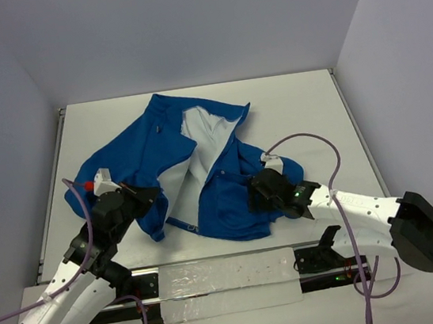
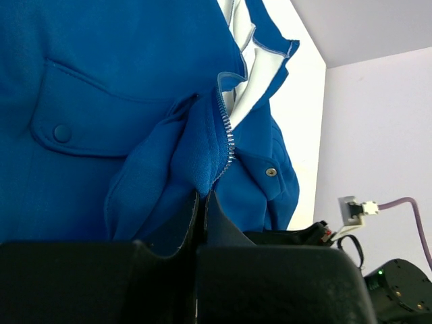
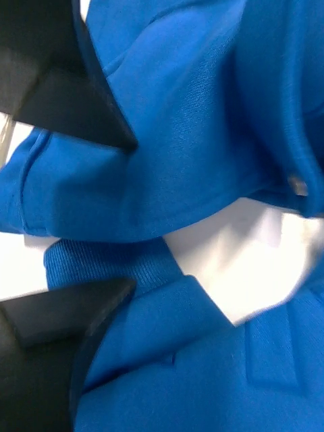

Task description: Zip up the jacket

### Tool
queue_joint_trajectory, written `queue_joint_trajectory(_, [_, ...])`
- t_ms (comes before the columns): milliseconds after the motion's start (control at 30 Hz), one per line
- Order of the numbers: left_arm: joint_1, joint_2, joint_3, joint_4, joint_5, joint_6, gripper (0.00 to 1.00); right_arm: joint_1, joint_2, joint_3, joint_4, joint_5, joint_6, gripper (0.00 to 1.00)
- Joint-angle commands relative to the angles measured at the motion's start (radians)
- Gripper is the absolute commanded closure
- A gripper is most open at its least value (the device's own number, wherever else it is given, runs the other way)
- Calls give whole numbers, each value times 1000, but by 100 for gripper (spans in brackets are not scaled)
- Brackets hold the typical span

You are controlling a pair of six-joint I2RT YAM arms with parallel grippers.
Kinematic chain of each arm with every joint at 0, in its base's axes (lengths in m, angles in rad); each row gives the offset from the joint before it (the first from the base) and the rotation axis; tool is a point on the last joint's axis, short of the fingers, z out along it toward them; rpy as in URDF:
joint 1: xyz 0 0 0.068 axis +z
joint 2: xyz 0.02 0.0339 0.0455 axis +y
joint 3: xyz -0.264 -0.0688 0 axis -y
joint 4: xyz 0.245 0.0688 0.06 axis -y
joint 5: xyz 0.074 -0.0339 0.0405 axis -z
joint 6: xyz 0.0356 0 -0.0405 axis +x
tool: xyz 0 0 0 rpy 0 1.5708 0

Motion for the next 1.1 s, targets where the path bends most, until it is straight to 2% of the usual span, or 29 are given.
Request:
queue_joint_trajectory(0, [6,29,15,44,8,24,100,-7,49,-15,148,-139,-30,58])
queue_joint_trajectory(33, [8,34,17,48,12,27,100,-8,51,-11,145,-121,-21,83])
queue_joint_trajectory(67, [7,39,17,56,19,35,100,-16,39,-2,129,-78,-8,94])
queue_joint_trajectory(100, [6,48,18,59,27,40,100,-25,22,4,103,-28,3,100])
queue_joint_trajectory(167, [8,67,22,54,42,45,100,-71,-18,10,48,38,12,100])
queue_joint_trajectory(267, [8,76,13,66,69,52,100,-229,-86,1,-4,87,-12,100])
queue_joint_trajectory(333, [8,74,4,75,83,55,100,-254,-99,3,-4,112,-44,100])
queue_joint_trajectory(367, [8,71,-7,90,96,59,100,-295,-88,4,8,102,-61,97])
queue_joint_trajectory(400, [8,70,-13,107,108,62,100,-300,-67,16,40,81,-82,73])
queue_joint_trajectory(433, [8,73,-17,124,118,62,100,-302,-40,36,51,73,-94,56])
queue_joint_trajectory(533, [7,97,-20,156,146,57,100,-301,11,98,5,91,-103,30])
queue_joint_trajectory(700, [7,119,-12,157,156,63,100,-221,-102,154,-52,106,-110,14])
queue_joint_trajectory(800, [6,110,0,130,133,76,100,-138,-167,183,-59,118,-104,13])
queue_joint_trajectory(900, [8,96,12,100,99,79,100,-28,-125,227,-48,115,-111,14])
queue_joint_trajectory(967, [7,88,16,80,77,72,100,33,-54,262,-8,24,-141,20])
queue_joint_trajectory(1000, [8,83,17,70,64,65,100,59,-7,275,25,-33,-165,31])
queue_joint_trajectory(1033, [8,77,17,61,52,57,100,82,42,287,65,-95,-190,48])
queue_joint_trajectory(1067, [7,69,14,54,42,50,100,100,93,304,79,-153,-221,57])
